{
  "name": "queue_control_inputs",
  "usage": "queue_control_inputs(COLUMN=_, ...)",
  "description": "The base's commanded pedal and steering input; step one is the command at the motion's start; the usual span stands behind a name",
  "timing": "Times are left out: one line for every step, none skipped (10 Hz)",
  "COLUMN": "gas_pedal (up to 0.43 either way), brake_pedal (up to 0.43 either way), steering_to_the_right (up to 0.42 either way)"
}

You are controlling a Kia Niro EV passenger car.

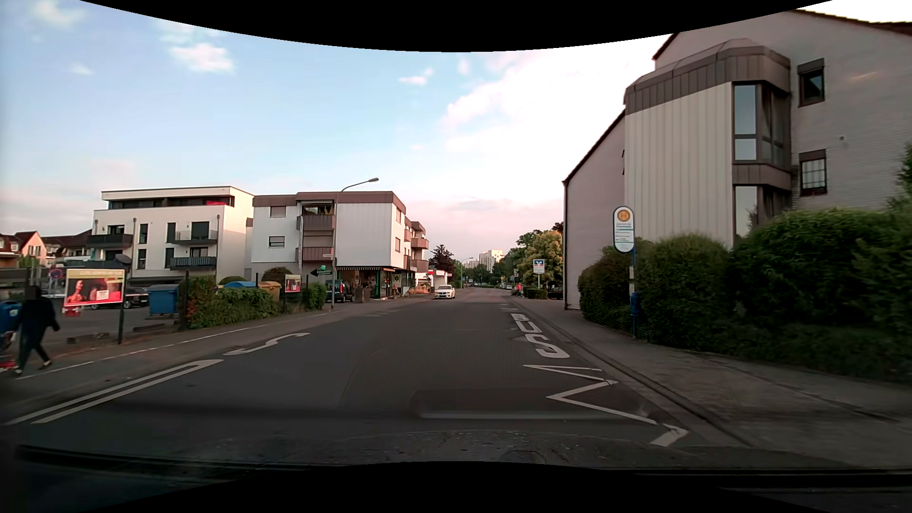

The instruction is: Follow the waypoints while adhering to traffic rules and regulations

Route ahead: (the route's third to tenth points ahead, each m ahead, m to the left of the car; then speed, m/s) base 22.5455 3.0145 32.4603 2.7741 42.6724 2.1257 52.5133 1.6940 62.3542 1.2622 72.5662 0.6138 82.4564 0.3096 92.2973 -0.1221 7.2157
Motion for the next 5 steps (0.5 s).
queue_control_inputs(gas_pedal=0.02, brake_pedal=0.0, steering_to_the_right=0.008)
queue_control_inputs(gas_pedal=0.02, brake_pedal=0.0, steering_to_the_right=0.008)
queue_control_inputs(gas_pedal=0.02, brake_pedal=0.0, steering_to_the_right=0.008)
queue_control_inputs(gas_pedal=0.02, brake_pedal=0.0, steering_to_the_right=0.008)
queue_control_inputs(gas_pedal=0.02, brake_pedal=0.0, steering_to_the_right=0.008)
